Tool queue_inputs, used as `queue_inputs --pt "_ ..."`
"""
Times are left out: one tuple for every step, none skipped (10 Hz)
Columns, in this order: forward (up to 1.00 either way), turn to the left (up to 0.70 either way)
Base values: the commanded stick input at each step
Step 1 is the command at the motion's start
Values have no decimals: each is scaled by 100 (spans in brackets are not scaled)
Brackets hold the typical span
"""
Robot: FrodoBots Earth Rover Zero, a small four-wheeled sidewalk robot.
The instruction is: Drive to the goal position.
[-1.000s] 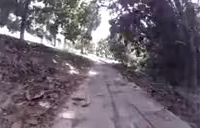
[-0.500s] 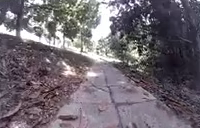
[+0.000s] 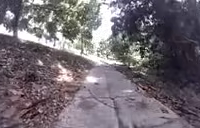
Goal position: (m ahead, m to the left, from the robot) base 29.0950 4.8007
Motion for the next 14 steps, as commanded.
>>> queue_inputs --pt "100 0" --pt "100 0" --pt "100 0" --pt "100 0" --pt "100 0" --pt "100 0" --pt "100 0" --pt "100 0" --pt "100 0" --pt "100 0" --pt "100 0" --pt "100 0" --pt "100 0" --pt "100 0"
